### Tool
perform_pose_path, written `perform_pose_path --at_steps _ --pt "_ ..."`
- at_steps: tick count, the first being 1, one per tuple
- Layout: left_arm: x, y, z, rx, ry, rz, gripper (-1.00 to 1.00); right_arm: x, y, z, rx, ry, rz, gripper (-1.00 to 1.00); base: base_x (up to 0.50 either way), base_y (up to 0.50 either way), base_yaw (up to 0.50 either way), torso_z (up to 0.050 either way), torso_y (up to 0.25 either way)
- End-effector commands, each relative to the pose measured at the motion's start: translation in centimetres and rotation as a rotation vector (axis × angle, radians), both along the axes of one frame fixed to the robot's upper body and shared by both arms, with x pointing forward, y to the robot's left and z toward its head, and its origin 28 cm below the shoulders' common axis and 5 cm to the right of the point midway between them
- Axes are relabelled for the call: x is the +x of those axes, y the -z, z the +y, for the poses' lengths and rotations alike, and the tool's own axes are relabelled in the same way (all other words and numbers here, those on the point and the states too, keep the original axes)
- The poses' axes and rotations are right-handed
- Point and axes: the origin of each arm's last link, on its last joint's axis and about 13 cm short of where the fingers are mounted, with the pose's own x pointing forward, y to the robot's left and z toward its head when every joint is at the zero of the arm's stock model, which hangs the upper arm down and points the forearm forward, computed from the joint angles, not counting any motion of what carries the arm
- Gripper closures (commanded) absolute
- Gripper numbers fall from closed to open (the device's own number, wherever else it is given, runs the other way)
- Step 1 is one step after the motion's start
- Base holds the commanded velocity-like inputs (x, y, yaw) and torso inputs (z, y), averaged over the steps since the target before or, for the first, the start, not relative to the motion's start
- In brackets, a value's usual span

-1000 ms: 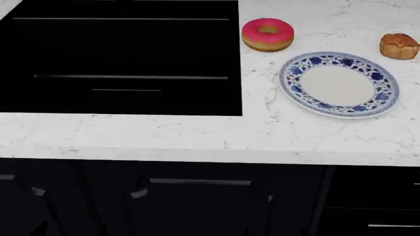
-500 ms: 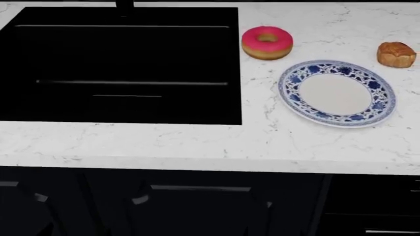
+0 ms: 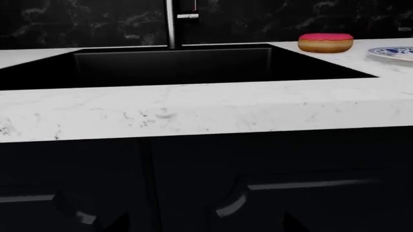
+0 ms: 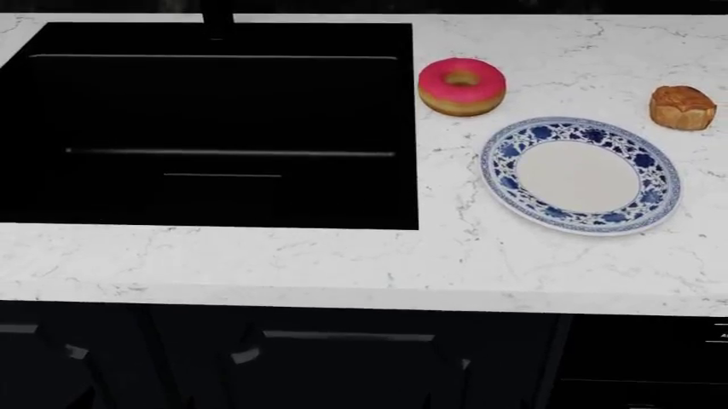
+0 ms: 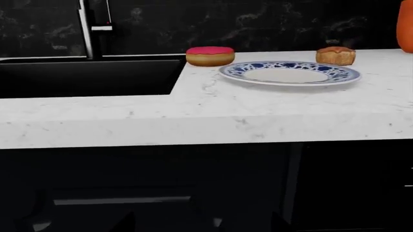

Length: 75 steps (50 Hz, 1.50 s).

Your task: Place the pastries on the plates.

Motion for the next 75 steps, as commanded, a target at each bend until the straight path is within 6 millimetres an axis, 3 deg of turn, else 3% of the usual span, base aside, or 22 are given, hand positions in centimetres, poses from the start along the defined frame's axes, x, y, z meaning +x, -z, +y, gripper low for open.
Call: perform_pose_path --at_steps 1,11,14,17,20,21,23,25,28,43,44,75 --pt "0.1 0.1 0.0 -0.023 0.003 0.007 -1.00 0.0 0.0 0.1 0.005 -0.003 -0.002 -1.00 0.00 0.00 0.00 0.050 0.000" --pt "0.3 0.0 -0.1 -0.006 0.002 0.002 -1.00 0.3 0.0 0.1 -0.004 -0.003 0.003 -1.00 0.00 0.00 0.00 0.030 0.000" --pt "0.2 -1.0 0.2 0.012 0.000 0.005 -1.00 0.3 -1.3 -0.4 0.006 -0.014 -0.007 -1.00 0.00 0.00 0.00 0.000 0.000" --pt "-0.6 -5.2 1.1 -0.019 0.030 0.013 -1.00 -0.1 -5.3 -1.5 -0.060 -0.015 -0.043 -1.00 0.00 0.00 0.00 0.000 0.000" --pt "-1.8 -12.1 3.1 0.010 0.048 -0.045 -1.00 -0.9 -11.8 -2.9 -0.087 -0.037 -0.166 -1.00 0.00 0.00 0.00 0.000 0.000" --pt "-1.9 -13.0 3.4 0.026 0.044 -0.056 -1.00 -1.0 -12.6 -3.0 -0.097 -0.038 -0.185 -1.00 0.00 0.00 0.00 0.000 0.000" --pt "-2.5 -17.1 4.2 0.031 0.038 -0.110 -1.00 -1.7 -16.1 -3.3 -0.093 -0.064 -0.254 -1.00 0.00 0.00 0.00 0.000 0.000" --pt "-2.7 -19.4 4.6 0.027 0.030 -0.126 -1.00 -2.1 -17.8 -3.3 -0.099 -0.090 -0.280 -1.00 0.00 0.00 0.00 0.000 0.000" --pt "-2.7 -20.8 4.8 0.044 0.028 -0.146 -1.00 -2.3 -18.9 -3.4 -0.109 -0.111 -0.285 -1.00 0.00 0.00 0.00 0.000 0.000" --pt "-2.8 -21.0 5.2 0.074 -0.013 -0.161 -1.00 -2.9 -20.1 -3.7 -0.086 -0.094 -0.291 -1.00 0.00 -0.25 0.00 0.000 0.000" --pt "-2.8 -20.7 5.2 0.139 -0.008 -0.158 -1.00 -2.9 -20.1 -3.7 -0.082 -0.091 -0.290 -1.00 0.00 -0.50 0.00 0.000 0.000" --pt "-2.0 -20.9 5.1 0.107 0.001 -0.151 -1.00 -2.3 -19.9 -3.7 -0.058 -0.078 -0.298 -1.00 0.00 -0.50 0.00 0.000 0.000"
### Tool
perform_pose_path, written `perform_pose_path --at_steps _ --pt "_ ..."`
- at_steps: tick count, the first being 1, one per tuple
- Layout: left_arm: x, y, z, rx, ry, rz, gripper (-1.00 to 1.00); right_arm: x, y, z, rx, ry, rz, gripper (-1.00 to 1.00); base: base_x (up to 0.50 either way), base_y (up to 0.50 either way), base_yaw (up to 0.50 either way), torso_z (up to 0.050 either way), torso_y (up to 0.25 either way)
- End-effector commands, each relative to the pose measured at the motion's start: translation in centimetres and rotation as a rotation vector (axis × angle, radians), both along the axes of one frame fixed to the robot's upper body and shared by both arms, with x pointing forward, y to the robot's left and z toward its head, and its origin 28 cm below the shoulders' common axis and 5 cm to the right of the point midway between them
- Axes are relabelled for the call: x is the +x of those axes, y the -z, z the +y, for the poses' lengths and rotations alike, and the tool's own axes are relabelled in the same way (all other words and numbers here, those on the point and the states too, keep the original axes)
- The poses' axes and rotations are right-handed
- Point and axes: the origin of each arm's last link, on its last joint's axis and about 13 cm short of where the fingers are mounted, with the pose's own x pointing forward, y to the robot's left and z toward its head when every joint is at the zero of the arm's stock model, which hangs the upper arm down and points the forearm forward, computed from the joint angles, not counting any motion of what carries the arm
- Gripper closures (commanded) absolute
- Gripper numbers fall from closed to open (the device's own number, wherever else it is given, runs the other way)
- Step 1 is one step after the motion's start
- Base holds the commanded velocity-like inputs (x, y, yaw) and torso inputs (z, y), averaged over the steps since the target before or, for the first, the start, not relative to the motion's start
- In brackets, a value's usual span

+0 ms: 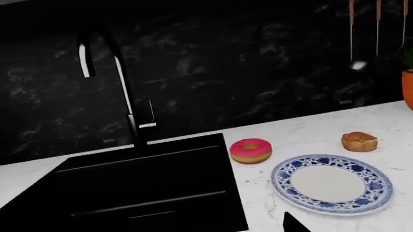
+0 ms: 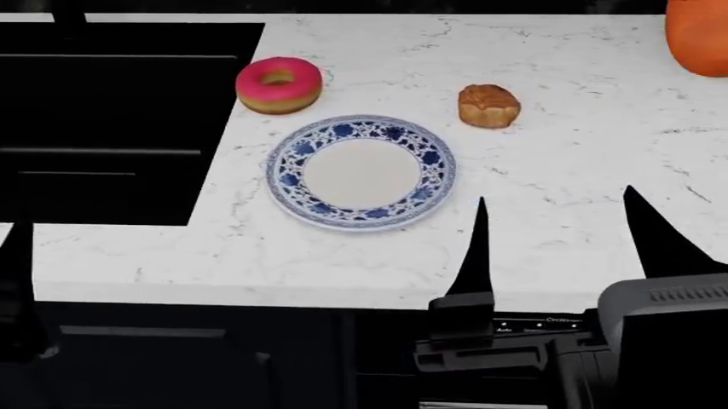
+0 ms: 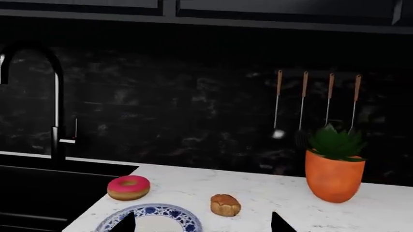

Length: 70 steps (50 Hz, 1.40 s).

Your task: Place the pastries on the plates.

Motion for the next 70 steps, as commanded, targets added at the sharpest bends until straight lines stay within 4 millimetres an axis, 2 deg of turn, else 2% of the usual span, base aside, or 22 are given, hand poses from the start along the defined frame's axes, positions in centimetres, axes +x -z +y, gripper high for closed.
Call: perform_pose_path --at_steps 1,8,11,18,70 --pt "0.1 0.2 -0.1 -0.026 0.013 -0.002 -1.00 0.0 0.0 -0.3 0.025 0.005 -0.011 -1.00 0.00 -0.50 0.00 0.000 0.000" --pt "0.2 -0.1 -0.2 -0.028 0.013 -0.014 -1.00 -0.2 0.2 -0.4 0.021 -0.002 -0.012 -1.00 0.00 -0.50 0.00 0.000 0.000" --pt "0.2 -0.1 -0.2 -0.027 0.013 -0.014 -1.00 -0.3 -0.1 -0.5 0.121 -0.050 0.050 -1.00 0.00 -0.02 0.00 0.000 0.000" --pt "-0.1 0.1 -0.2 -0.029 0.010 -0.014 -1.00 -0.5 -0.6 -0.4 0.116 -0.054 0.024 -1.00 0.03 0.00 0.00 0.000 0.000" --pt "0.0 0.0 -0.1 -0.028 0.014 -0.011 -1.00 -0.6 -0.5 -0.5 0.092 -0.012 0.018 -1.00 0.50 0.00 0.00 0.000 0.000"
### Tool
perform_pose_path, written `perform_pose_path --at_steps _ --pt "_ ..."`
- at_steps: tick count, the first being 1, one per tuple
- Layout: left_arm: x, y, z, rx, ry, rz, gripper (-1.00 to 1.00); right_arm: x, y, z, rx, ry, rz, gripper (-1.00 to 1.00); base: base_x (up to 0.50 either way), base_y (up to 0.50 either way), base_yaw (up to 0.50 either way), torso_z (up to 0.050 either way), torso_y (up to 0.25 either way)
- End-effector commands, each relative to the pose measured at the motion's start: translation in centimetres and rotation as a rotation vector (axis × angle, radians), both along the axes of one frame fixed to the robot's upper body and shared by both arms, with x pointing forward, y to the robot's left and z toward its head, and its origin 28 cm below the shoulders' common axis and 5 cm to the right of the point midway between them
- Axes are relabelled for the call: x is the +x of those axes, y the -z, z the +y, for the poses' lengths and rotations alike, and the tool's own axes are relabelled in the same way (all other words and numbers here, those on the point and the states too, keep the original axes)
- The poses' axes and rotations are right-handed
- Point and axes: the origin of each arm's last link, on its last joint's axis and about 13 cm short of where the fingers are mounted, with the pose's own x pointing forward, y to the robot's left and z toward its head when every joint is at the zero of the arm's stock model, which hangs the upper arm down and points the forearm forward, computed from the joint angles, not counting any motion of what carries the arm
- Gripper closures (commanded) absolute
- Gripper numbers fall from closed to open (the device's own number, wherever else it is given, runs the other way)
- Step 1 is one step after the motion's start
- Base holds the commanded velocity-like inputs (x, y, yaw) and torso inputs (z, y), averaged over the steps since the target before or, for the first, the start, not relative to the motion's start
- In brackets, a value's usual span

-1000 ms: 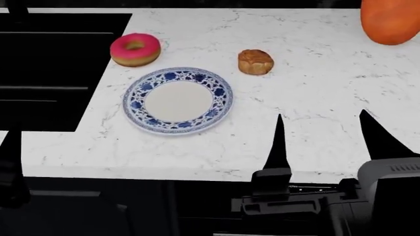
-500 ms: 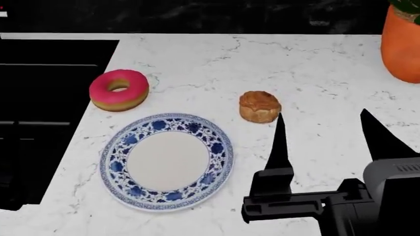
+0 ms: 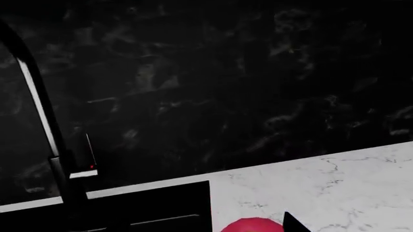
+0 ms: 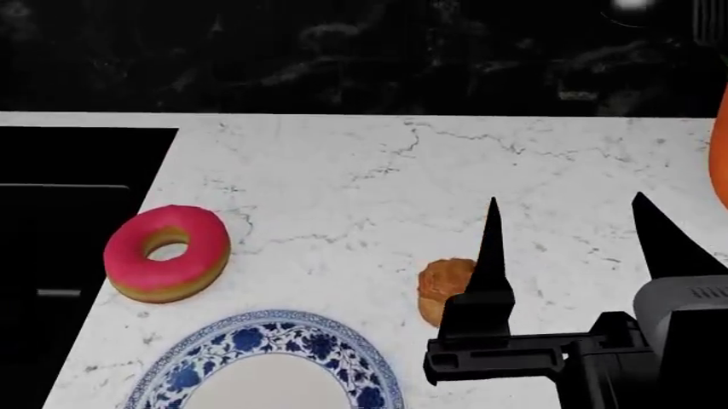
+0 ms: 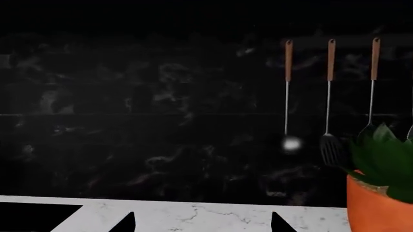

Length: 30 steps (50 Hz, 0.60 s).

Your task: Place the pastries on the plates.

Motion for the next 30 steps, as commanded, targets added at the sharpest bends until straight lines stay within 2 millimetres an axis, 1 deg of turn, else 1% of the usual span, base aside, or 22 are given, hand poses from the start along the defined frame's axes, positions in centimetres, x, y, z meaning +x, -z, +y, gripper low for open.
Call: perform_pose_path --at_steps 1,10,12,14,15,16,17,19,20,21,23,24,25,26,27,30 --pt "0.0 0.0 0.2 -0.023 0.011 -0.001 -1.00 0.0 0.0 -0.1 0.017 0.012 -0.010 -1.00 0.50 0.00 0.00 0.000 0.000" --pt "0.1 -0.5 0.2 -0.011 0.015 -0.005 -1.00 0.0 0.1 -0.1 0.014 0.024 -0.008 -1.00 0.49 0.00 0.00 0.000 0.001" --pt "0.2 -0.8 0.2 -0.003 0.020 -0.007 -1.00 0.0 0.2 -0.1 0.010 0.033 -0.002 -1.00 0.32 0.00 0.00 0.000 0.005" --pt "0.4 -1.4 0.2 -0.003 0.026 -0.009 -1.00 0.0 0.3 -0.1 0.008 0.035 -0.005 -1.00 0.00 0.00 0.00 0.000 0.000" --pt "0.6 -2.0 0.2 -0.028 0.048 0.016 -1.00 0.0 0.3 -0.1 0.005 0.035 -0.008 -1.00 0.00 0.00 0.00 0.000 0.000" --pt "1.1 -2.5 0.3 -0.094 0.072 0.079 -1.00 0.1 0.4 0.0 0.005 0.036 -0.005 -1.00 0.00 0.00 0.00 0.000 0.000" --pt "1.2 -2.9 0.2 -0.099 0.084 0.099 -1.00 0.1 0.4 0.0 0.004 0.037 -0.004 -1.00 0.00 0.00 0.00 0.000 0.000" --pt "2.2 -4.7 0.4 -0.126 0.129 0.161 -1.00 0.2 0.6 0.1 0.001 0.043 -0.001 -1.00 0.00 0.00 0.00 0.000 0.000" --pt "2.9 -6.0 0.6 -0.145 0.131 0.180 -1.00 0.2 0.6 0.2 -0.003 0.051 -0.002 -1.00 0.00 0.00 0.00 0.000 0.000" --pt "3.3 -6.7 0.8 -0.149 0.124 0.196 -1.00 0.3 0.7 0.2 -0.003 0.053 -0.002 -1.00 0.00 0.00 0.00 0.000 0.000" --pt "4.5 -8.6 1.1 -0.105 0.103 0.191 -1.00 0.4 0.9 0.2 0.000 0.054 0.003 -1.00 0.00 0.00 0.00 0.000 0.000" --pt "4.8 -9.0 1.2 -0.107 0.102 0.195 -1.00 0.4 0.9 0.2 0.000 0.053 0.003 -1.00 0.00 0.00 0.00 0.000 0.000" --pt "5.3 -9.8 1.2 -0.091 0.100 0.244 -1.00 0.4 1.0 0.3 0.000 0.051 0.004 -1.00 0.00 0.00 0.00 0.000 0.000" --pt "5.9 -10.6 1.3 -0.127 0.131 0.319 -1.00 0.4 1.0 0.4 -0.001 0.049 0.004 -1.00 0.00 0.00 0.00 0.000 0.000" --pt "6.4 -11.2 1.3 -0.121 0.137 0.351 -1.00 0.4 1.2 0.5 -0.010 0.046 0.010 -1.00 0.00 0.00 0.00 0.000 0.000" --pt "7.7 -11.7 1.6 -0.091 0.131 0.414 -1.00 0.3 1.4 0.6 -0.006 0.033 0.018 -1.00 0.00 0.00 0.00 0.000 0.000"
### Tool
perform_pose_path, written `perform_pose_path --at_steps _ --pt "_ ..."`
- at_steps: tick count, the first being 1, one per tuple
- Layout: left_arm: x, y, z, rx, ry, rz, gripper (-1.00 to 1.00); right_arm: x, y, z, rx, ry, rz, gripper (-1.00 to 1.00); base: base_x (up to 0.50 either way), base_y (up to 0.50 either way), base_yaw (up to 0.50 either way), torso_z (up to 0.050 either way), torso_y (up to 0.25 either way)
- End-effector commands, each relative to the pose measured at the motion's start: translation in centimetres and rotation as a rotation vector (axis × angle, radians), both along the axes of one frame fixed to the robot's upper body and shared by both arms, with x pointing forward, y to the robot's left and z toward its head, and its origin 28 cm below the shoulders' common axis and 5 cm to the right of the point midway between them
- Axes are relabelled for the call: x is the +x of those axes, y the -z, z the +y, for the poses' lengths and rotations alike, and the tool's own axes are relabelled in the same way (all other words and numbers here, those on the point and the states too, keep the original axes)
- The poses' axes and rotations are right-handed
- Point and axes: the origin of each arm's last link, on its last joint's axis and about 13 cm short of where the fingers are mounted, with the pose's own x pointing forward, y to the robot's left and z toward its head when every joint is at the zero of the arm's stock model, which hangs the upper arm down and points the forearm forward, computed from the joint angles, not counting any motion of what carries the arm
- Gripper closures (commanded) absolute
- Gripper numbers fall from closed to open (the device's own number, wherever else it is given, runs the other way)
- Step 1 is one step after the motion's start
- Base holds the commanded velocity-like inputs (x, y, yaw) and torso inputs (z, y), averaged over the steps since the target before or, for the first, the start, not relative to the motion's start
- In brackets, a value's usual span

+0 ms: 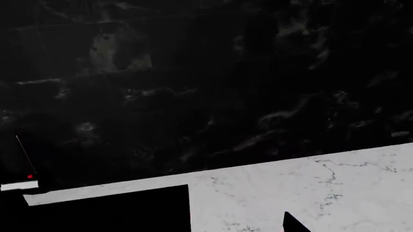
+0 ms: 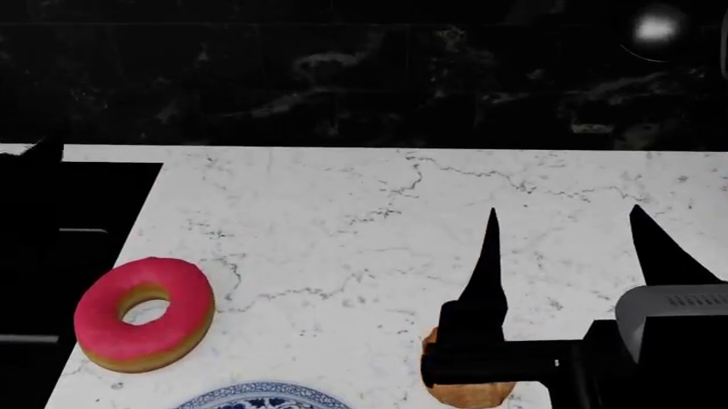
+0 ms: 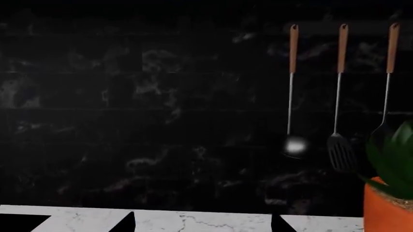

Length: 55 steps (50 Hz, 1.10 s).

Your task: Place the pastries on the plates.

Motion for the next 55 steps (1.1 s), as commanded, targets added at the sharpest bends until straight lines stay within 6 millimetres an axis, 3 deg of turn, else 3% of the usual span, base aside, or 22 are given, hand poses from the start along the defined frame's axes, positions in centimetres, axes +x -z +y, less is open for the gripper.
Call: perform_pose_path --at_steps 1,5,15,38,55 --pt "3.8 -5.7 1.2 -0.010 0.043 0.226 -1.00 0.0 0.6 0.3 0.004 -0.003 0.005 -1.00 0.00 0.00 0.00 0.000 0.000" --pt "5.6 -6.6 1.8 -0.016 0.010 0.303 -1.00 0.0 0.9 0.3 0.012 -0.002 0.043 -1.00 0.00 0.00 0.00 0.000 0.000" --pt "8.1 -6.0 2.1 -0.012 -0.011 0.455 -1.00 -0.4 1.1 0.4 -0.005 -0.011 0.069 -1.00 0.00 0.00 0.00 0.000 0.000" --pt "8.8 -3.6 2.5 0.011 -0.067 0.612 -1.00 -1.7 1.2 0.1 -0.009 -0.009 0.095 -1.00 0.00 0.00 0.00 0.000 0.000" --pt "9.6 -0.8 1.5 0.059 -0.031 0.693 -1.00 -1.9 1.4 0.2 -0.002 -0.011 0.109 -1.00 0.00 0.00 0.00 0.000 0.000"
